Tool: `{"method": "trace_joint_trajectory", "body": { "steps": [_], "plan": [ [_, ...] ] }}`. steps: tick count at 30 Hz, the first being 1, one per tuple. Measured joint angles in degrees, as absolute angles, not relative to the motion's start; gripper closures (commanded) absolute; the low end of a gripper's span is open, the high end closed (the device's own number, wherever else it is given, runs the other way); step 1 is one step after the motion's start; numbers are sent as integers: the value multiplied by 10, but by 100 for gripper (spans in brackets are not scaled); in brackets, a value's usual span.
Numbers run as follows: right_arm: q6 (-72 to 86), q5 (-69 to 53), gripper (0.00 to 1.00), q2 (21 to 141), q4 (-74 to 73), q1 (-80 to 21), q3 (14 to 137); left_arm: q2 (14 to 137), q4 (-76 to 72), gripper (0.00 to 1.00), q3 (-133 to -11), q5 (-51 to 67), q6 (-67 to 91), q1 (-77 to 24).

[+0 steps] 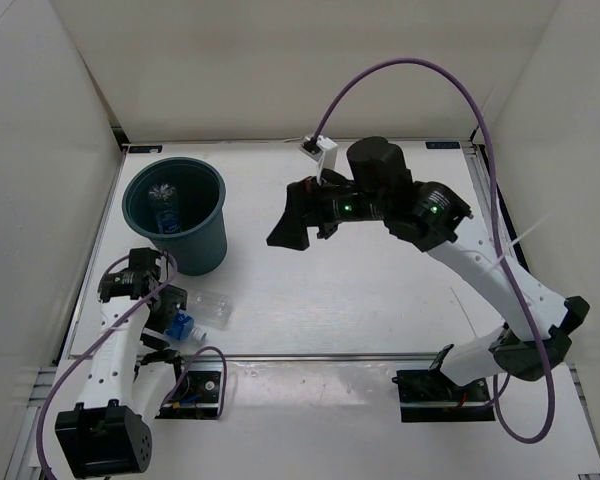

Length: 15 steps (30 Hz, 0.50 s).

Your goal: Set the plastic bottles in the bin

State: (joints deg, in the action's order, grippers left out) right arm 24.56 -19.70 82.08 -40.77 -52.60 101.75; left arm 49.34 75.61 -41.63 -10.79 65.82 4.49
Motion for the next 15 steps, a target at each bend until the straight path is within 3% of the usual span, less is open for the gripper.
{"method": "trace_joint_trajectory", "body": {
  "steps": [8,11,13,15],
  "plan": [
    [230,-187,0,794,-434,-526,1013,535,662,1,-346,-102,637,81],
    [225,-181,0,794,-444,-526,1013,551,637,14,-336,-91,633,85],
    [222,-179,0,794,-449,-526,1013,563,619,31,-327,-79,630,85],
    [219,-179,0,794,-453,-526,1013,571,613,37,-324,-70,625,85]
  ]
}}
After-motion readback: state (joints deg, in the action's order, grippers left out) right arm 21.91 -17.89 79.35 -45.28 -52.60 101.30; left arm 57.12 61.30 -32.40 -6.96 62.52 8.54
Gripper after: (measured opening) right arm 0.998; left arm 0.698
